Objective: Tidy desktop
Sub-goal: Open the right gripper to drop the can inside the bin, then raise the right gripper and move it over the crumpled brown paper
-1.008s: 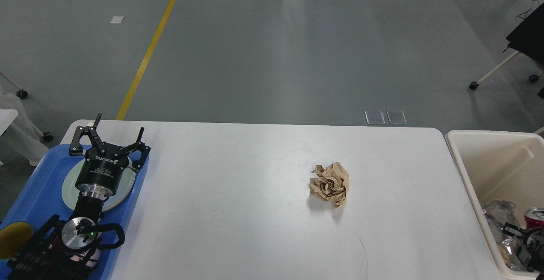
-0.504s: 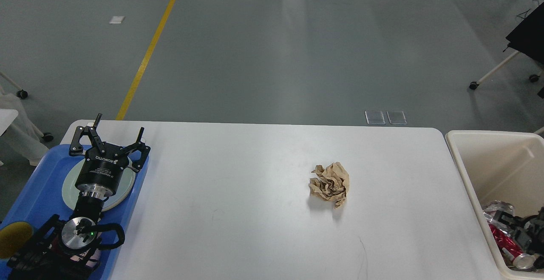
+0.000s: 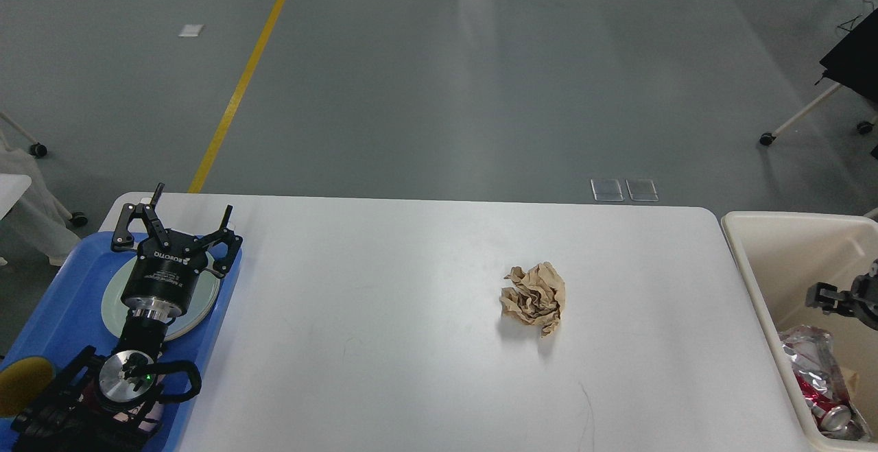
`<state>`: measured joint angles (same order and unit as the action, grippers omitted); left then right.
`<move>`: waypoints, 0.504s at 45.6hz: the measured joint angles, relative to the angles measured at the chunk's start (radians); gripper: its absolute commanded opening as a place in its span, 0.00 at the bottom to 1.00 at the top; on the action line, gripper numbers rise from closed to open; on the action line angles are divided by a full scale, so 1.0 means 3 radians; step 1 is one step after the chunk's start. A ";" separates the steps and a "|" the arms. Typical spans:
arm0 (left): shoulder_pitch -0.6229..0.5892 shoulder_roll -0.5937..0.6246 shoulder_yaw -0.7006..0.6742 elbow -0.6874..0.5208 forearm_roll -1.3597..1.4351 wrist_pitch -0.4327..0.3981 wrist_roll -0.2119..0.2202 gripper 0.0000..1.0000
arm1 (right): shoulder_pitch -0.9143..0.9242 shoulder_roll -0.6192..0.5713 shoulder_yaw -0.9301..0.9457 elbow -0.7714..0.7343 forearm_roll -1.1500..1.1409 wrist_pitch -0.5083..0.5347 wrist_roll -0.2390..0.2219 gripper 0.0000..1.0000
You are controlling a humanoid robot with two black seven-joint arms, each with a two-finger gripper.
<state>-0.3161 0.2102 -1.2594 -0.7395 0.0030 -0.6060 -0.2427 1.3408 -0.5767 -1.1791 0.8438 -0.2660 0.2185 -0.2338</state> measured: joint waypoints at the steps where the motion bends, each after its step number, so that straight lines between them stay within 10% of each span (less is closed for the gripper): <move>1: 0.0000 0.0000 0.0000 0.0000 0.0000 0.0000 0.0000 0.97 | 0.0126 0.0004 -0.0065 0.0114 -0.0001 0.0014 -0.0001 1.00; 23: 0.0000 0.0000 0.0000 0.0000 0.0000 0.0000 0.0001 0.97 | 0.2538 0.0693 -0.0419 0.1810 0.0056 0.1464 -0.0004 1.00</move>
<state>-0.3160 0.2101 -1.2594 -0.7397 0.0030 -0.6060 -0.2423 2.1021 -0.3688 -1.3047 1.3868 -0.2492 0.6576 -0.2350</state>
